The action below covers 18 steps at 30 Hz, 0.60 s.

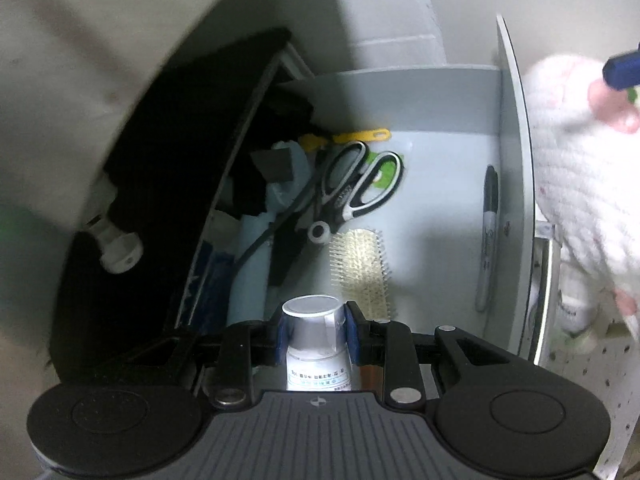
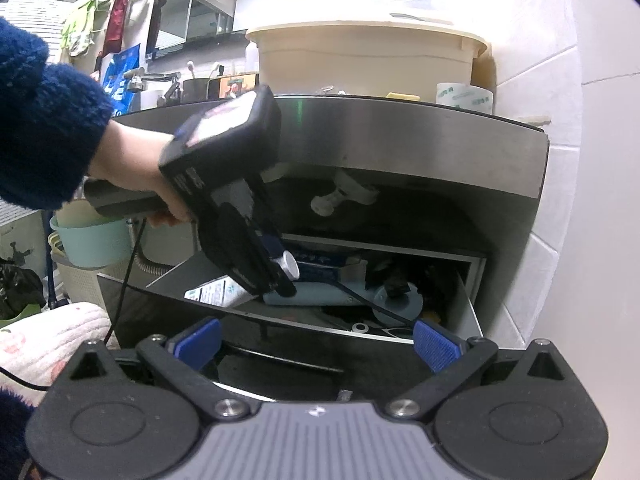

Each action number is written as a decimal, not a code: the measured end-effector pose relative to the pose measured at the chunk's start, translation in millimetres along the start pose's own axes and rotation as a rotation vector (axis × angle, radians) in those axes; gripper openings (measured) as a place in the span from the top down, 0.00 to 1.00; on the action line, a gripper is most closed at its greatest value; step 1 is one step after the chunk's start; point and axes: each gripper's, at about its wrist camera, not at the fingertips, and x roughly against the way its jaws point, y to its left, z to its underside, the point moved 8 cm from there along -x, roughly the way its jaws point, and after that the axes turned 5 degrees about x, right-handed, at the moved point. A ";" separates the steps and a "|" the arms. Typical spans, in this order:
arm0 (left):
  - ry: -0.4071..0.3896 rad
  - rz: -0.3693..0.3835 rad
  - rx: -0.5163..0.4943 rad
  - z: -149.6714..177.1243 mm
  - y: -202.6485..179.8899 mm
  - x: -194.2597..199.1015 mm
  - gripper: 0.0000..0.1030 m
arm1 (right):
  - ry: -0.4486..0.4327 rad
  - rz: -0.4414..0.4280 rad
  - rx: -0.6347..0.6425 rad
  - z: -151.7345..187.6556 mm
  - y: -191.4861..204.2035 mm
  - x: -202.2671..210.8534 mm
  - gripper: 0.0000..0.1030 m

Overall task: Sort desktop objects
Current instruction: 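Carry the white tube down into the open drawer with the left gripper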

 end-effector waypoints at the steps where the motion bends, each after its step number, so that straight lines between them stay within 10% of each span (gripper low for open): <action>1: 0.007 0.002 -0.014 -1.7 -2.4 -3.5 0.73 | -0.001 -0.001 -0.004 0.0 -0.6 0.2 0.00; 18: 0.105 0.037 -0.085 -15.5 -16.2 -44.2 0.73 | -0.024 -0.007 -0.089 1.0 -14.6 3.8 0.00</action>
